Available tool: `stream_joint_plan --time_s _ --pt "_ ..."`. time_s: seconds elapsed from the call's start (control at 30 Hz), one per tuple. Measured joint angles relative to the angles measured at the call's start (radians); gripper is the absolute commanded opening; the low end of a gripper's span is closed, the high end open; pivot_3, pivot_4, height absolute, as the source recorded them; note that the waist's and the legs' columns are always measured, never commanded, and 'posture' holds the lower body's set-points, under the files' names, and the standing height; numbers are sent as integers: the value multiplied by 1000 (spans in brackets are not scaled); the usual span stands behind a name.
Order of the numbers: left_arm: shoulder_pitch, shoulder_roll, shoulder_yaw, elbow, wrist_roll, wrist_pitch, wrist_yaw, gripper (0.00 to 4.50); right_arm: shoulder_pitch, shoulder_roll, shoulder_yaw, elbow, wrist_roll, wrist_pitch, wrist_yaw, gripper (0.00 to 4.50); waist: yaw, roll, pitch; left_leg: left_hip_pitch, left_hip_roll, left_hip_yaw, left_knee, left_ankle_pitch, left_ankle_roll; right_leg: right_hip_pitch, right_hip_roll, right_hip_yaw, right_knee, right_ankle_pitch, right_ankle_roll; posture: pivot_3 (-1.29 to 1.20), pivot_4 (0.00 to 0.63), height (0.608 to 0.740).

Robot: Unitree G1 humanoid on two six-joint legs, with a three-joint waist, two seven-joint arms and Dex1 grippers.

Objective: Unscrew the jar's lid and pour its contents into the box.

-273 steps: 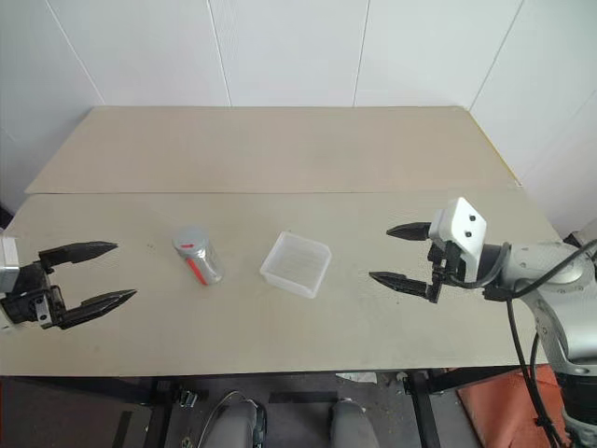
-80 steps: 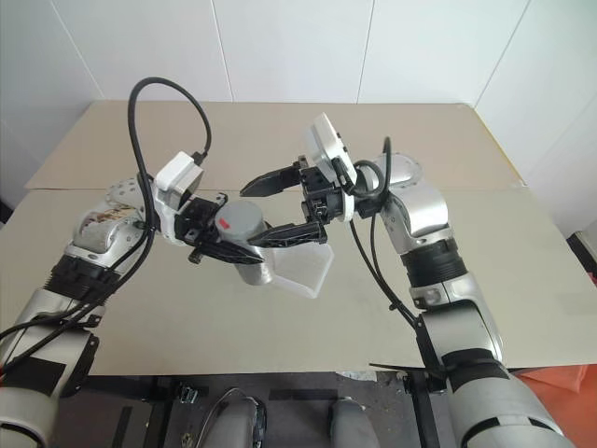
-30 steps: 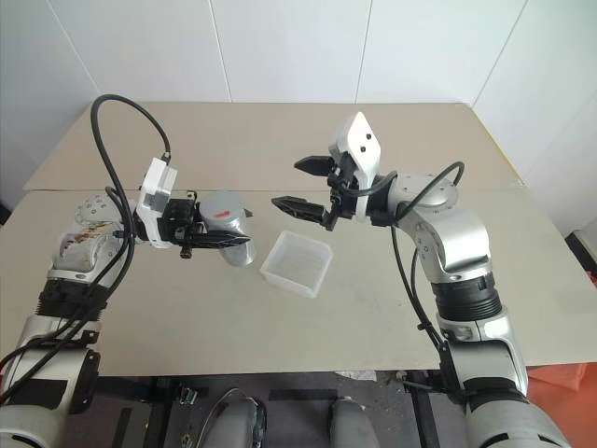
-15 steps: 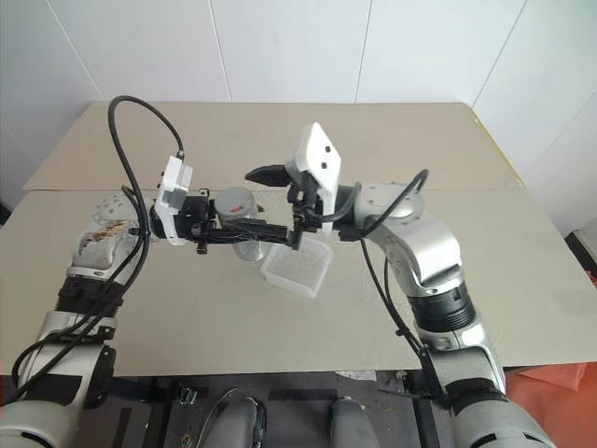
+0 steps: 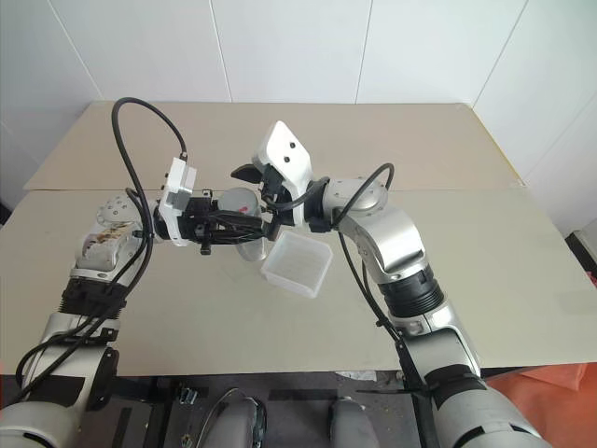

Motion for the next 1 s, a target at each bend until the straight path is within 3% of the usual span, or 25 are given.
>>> stream_joint_plan --time_s 0.23,0.53,0.77,1.0 --pt "14 18 4 -20 -1 4 2 1984 14 -29 -10 -7 29 0 26 4450 0 0 0 0 0 0 0 0 0 0 0 0 0 0 0 0 150 740" --pt "78 77 41 -78 -23 29 -18 1984 78 -173 -101 -16 40 -3 56 4450 2 0 0 0 0 0 0 0 0 0 0 0 -1 0 0 0 150 740" --pt "85 86 42 -108 -25 45 -19 1984 120 -207 -103 -38 49 -3 76 4450 0 0 0 0 0 0 0 0 0 0 0 0 -1 0 0 0 150 740" --pt "73 49 38 -89 -22 43 -3 1984 128 -193 -113 -189 115 33 72 4450 0 0 0 0 0 0 0 0 0 1 0 0 -1 0 0 0 150 740"
